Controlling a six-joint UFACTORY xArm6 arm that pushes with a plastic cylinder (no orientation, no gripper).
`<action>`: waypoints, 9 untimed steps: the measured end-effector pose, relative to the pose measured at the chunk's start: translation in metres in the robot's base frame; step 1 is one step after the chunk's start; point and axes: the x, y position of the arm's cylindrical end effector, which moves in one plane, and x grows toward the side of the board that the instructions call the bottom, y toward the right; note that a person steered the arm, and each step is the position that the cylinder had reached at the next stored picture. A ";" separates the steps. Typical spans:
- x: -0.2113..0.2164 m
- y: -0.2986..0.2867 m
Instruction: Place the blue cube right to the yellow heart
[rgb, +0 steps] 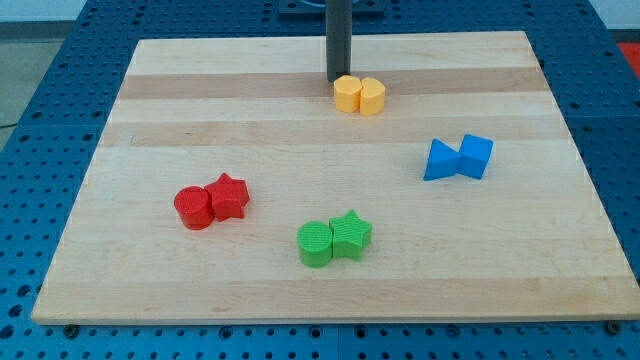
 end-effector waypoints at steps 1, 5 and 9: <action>0.020 0.004; 0.095 -0.048; 0.078 0.008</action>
